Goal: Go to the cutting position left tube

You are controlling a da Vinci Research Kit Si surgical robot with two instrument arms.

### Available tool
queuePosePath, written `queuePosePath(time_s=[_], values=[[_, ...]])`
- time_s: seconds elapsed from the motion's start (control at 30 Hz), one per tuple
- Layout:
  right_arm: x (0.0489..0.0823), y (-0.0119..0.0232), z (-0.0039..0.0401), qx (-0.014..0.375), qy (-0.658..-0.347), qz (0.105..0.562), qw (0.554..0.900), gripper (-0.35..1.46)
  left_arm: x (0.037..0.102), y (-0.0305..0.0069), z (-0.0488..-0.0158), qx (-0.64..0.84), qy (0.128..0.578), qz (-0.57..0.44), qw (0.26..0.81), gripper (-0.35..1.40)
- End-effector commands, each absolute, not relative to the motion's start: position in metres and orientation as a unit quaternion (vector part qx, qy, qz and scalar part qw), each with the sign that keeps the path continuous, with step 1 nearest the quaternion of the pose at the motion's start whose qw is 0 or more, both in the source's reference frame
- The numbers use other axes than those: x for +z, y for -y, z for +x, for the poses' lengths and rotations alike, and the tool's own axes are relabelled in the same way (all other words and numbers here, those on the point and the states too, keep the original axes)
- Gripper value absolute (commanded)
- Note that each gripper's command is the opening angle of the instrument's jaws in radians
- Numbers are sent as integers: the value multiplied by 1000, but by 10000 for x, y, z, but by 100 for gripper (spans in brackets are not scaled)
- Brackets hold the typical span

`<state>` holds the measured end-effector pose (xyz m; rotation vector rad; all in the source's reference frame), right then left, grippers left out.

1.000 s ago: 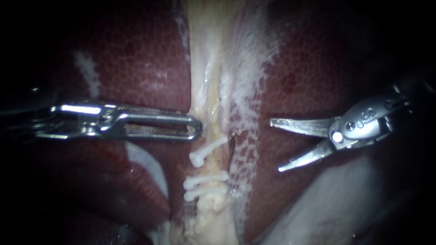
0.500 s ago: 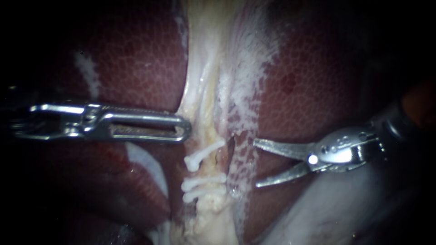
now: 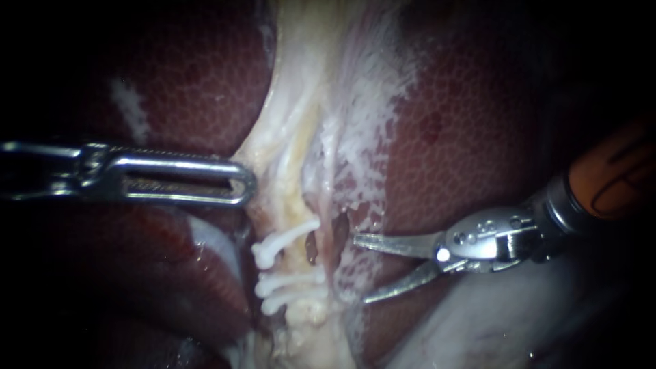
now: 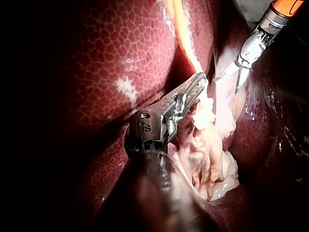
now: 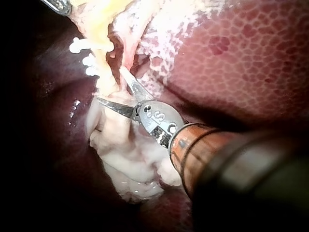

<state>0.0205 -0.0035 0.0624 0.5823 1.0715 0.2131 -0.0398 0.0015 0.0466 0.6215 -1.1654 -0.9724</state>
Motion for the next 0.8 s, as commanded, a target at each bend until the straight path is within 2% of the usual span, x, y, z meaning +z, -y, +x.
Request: queuePosePath(time_s=[0.03, 0.27, 0.4, 0.8], values=[[624, 35, 208, 99, -502, 277, 813, 109, 466, -15, -398, -433, 520, 277, 682, -35], [627, 34, 233, 90, -506, 295, 806, 102, 466, -15, -397, -433, 520, 277, 682, -35], [629, 35, 241, 86, -506, 304, 802, 92, 466, -15, -396, -434, 519, 276, 683, -35], [640, 28, 252, 90, -504, 304, 804, 92, 464, -14, -396, -434, 519, 276, 683, -35]])
